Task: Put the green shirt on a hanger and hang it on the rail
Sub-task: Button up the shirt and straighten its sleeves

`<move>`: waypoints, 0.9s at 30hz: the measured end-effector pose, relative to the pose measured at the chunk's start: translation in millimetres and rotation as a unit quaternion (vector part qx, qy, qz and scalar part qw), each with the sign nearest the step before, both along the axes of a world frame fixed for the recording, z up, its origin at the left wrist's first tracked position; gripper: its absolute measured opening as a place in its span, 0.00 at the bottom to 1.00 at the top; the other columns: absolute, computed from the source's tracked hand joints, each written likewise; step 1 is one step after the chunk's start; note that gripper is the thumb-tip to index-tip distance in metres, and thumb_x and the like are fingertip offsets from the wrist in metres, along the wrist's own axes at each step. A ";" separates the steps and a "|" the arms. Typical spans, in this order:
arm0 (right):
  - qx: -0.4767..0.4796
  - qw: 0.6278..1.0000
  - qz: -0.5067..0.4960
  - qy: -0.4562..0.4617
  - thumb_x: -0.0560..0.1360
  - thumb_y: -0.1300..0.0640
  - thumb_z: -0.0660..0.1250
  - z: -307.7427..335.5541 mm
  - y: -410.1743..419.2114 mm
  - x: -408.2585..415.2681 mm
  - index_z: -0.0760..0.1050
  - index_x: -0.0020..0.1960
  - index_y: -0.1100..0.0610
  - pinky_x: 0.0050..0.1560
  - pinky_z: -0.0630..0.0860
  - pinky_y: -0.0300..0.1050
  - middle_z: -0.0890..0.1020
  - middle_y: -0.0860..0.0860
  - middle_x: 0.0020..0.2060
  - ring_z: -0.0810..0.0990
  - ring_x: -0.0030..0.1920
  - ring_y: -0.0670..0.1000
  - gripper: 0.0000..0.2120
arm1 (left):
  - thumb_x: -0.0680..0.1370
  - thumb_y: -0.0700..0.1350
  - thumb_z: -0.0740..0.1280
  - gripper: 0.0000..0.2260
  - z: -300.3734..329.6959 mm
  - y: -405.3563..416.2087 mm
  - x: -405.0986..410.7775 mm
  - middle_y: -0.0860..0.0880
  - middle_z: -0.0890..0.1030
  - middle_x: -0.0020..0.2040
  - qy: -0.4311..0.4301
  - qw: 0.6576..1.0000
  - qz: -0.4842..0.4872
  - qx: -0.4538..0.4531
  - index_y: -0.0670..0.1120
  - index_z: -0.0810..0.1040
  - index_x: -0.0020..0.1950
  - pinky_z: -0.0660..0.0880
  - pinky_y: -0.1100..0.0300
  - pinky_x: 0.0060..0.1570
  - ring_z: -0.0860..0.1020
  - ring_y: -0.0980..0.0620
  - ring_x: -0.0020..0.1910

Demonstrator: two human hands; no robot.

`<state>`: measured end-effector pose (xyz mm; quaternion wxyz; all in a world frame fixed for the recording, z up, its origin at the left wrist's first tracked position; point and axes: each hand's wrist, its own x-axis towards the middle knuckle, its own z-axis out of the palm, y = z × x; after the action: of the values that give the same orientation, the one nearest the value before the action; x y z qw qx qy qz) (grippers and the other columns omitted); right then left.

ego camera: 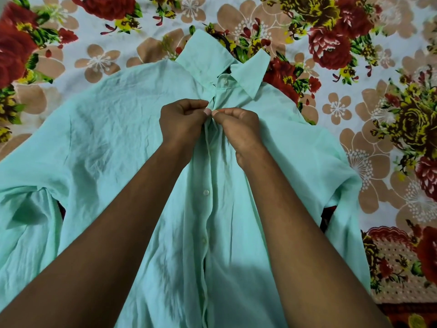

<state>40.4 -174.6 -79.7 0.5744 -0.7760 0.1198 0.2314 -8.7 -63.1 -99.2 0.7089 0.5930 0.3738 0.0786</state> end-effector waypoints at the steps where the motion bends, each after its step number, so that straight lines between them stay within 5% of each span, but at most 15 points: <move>1: -0.002 1.000 0.000 -0.001 0.75 0.57 0.76 -0.4 0.9 0.0 0.84 0.45 0.56 0.45 0.79 0.35 0.88 0.50 0.42 0.85 0.43 0.46 0.02 | 0.70 0.40 0.76 0.08 0.0 -0.6 -0.5 0.44 0.88 0.42 -0.006 1.000 -0.004 0.000 0.44 0.87 0.49 0.82 0.46 0.59 0.87 0.46 0.47; 14: -0.021 1.000 0.005 -0.002 0.75 0.58 0.75 -5.9 -0.6 5.3 0.85 0.45 0.56 0.44 0.80 0.37 0.88 0.51 0.41 0.85 0.43 0.47 0.02 | 0.75 0.39 0.72 0.07 2.9 1.8 -1.5 0.45 0.87 0.41 -0.003 1.000 -0.014 0.014 0.45 0.87 0.52 0.84 0.51 0.52 0.85 0.50 0.41; 19: -0.010 1.000 0.016 -0.008 0.76 0.58 0.75 -8.9 -3.9 3.9 0.85 0.46 0.55 0.45 0.79 0.35 0.87 0.49 0.41 0.86 0.43 0.45 0.01 | 0.67 0.41 0.77 0.11 -0.2 3.9 3.6 0.46 0.86 0.37 0.019 0.998 -0.014 0.050 0.44 0.85 0.48 0.82 0.53 0.45 0.83 0.52 0.37; 23: -0.001 1.000 0.019 -0.007 0.77 0.52 0.74 -11.6 -3.7 1.7 0.86 0.45 0.60 0.47 0.78 0.39 0.87 0.53 0.40 0.82 0.41 0.46 0.11 | 0.66 0.39 0.77 0.13 -0.7 1.6 7.2 0.46 0.87 0.38 0.034 0.997 -0.012 0.068 0.44 0.82 0.49 0.81 0.53 0.44 0.85 0.50 0.39; 27: -0.011 0.999 0.029 -0.028 0.77 0.54 0.74 -13.5 -4.1 1.0 0.87 0.47 0.57 0.51 0.82 0.37 0.89 0.49 0.41 0.87 0.46 0.46 0.07 | 0.65 0.39 0.78 0.15 -2.7 2.9 5.1 0.46 0.87 0.38 0.033 0.997 -0.016 0.070 0.42 0.80 0.49 0.82 0.52 0.46 0.86 0.49 0.40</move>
<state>41.4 -178.7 -93.2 0.5621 -0.7915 0.0835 0.2249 -3.6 -60.2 -101.9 0.6539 0.6497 0.3806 0.0735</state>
